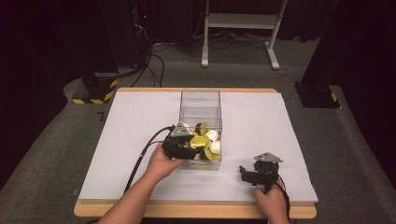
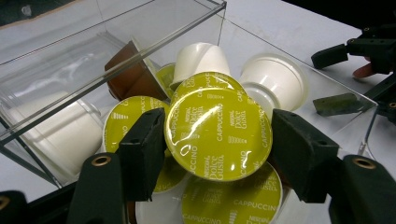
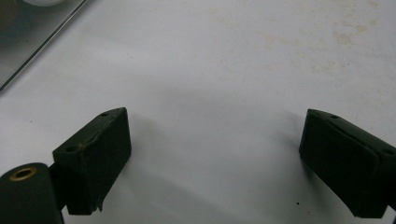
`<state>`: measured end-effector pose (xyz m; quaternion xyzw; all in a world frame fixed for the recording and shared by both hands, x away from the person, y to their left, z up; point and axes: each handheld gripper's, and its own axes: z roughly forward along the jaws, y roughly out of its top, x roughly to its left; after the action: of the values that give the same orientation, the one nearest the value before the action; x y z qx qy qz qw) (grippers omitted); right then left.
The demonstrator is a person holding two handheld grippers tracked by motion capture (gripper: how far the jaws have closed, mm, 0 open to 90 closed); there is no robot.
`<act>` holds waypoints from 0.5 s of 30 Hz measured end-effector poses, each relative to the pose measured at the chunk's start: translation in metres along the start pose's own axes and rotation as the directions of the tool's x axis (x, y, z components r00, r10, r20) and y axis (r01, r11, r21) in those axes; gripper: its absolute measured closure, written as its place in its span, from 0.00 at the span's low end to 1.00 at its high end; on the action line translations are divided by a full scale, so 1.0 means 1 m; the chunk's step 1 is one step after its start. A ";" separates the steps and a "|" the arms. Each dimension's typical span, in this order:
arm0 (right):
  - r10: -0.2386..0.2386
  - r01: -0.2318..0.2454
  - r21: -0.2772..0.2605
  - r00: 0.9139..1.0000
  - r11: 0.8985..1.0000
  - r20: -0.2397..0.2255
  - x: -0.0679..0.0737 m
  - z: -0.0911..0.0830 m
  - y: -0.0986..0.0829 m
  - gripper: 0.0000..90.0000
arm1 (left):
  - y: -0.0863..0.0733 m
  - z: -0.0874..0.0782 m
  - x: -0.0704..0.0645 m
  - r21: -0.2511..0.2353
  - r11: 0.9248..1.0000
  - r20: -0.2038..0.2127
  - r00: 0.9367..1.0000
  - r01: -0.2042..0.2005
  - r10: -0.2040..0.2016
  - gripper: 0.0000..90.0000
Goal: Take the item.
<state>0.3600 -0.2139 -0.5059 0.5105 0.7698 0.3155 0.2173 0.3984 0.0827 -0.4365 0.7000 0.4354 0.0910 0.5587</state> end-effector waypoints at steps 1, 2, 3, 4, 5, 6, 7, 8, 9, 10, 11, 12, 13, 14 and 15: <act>0.000 0.000 0.000 1.000 1.000 0.000 0.000 0.000 0.000 0.10 | 0.000 0.000 0.000 -0.002 1.000 0.000 1.000 0.002 -0.002 0.41; 0.000 0.000 0.000 1.000 1.000 0.000 0.000 0.000 0.000 0.10 | 0.000 -0.001 0.000 -0.006 1.000 -0.002 1.000 0.005 -0.005 0.41; 0.000 0.000 0.000 1.000 1.000 0.000 0.000 0.000 0.000 0.10 | 0.000 -0.001 0.000 -0.007 1.000 0.003 1.000 0.007 -0.007 0.41; 0.000 0.000 -0.001 1.000 1.000 0.001 0.000 0.000 0.000 0.10 | -0.001 -0.002 0.001 -0.010 1.000 0.005 1.000 0.012 -0.012 0.41; 0.000 0.000 -0.001 1.000 1.000 0.001 0.000 0.000 0.000 0.10 | -0.001 -0.003 0.001 -0.015 1.000 0.006 1.000 0.020 -0.019 0.41; 0.000 0.000 -0.001 1.000 1.000 0.001 0.000 0.000 0.000 0.10 | -0.001 -0.003 0.001 -0.015 1.000 0.010 1.000 0.019 -0.019 0.41; 0.000 0.000 -0.001 1.000 1.000 0.001 0.000 0.000 0.000 0.10 | -0.001 -0.004 0.001 -0.021 0.999 0.009 1.000 0.027 -0.027 0.41; 0.000 0.000 0.000 1.000 1.000 0.000 0.000 0.000 0.000 0.10 | -0.001 -0.005 0.001 -0.025 0.999 0.010 1.000 0.028 -0.027 0.42; 0.000 0.000 0.000 1.000 1.000 0.000 0.000 0.000 0.000 0.10 | 0.000 -0.005 0.001 -0.030 0.999 0.011 0.999 0.031 -0.031 0.42; 0.000 0.000 0.000 1.000 1.000 0.000 0.000 0.000 0.000 0.10 | 0.000 -0.006 0.002 -0.030 0.999 0.013 1.000 0.028 -0.027 0.42; 0.000 0.000 0.000 1.000 1.000 0.000 0.000 0.000 0.000 0.10 | 0.001 -0.007 0.001 -0.037 0.999 0.016 0.999 0.033 -0.032 0.42; 0.000 0.000 -0.001 1.000 1.000 0.001 0.000 0.000 0.000 0.10 | 0.001 -0.008 0.001 -0.039 0.999 0.019 0.999 0.034 -0.033 0.42; 0.000 0.000 0.000 1.000 1.000 0.000 0.000 0.000 0.000 0.10 | 0.002 -0.009 0.001 -0.040 0.999 0.021 0.999 0.028 -0.027 0.42; 0.000 0.000 0.000 1.000 1.000 0.000 0.000 0.000 0.000 0.10 | 0.002 -0.010 0.001 -0.044 0.999 0.024 0.999 0.031 -0.030 0.42; 0.000 0.000 0.000 1.000 1.000 0.000 0.000 0.000 0.000 0.10 | 0.003 -0.011 0.000 -0.048 0.998 0.026 0.999 0.034 -0.033 0.42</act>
<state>0.3599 -0.2139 -0.5059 0.5106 0.7698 0.3154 0.2173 0.3936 0.0903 -0.4304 0.6801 0.4377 0.0832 0.5822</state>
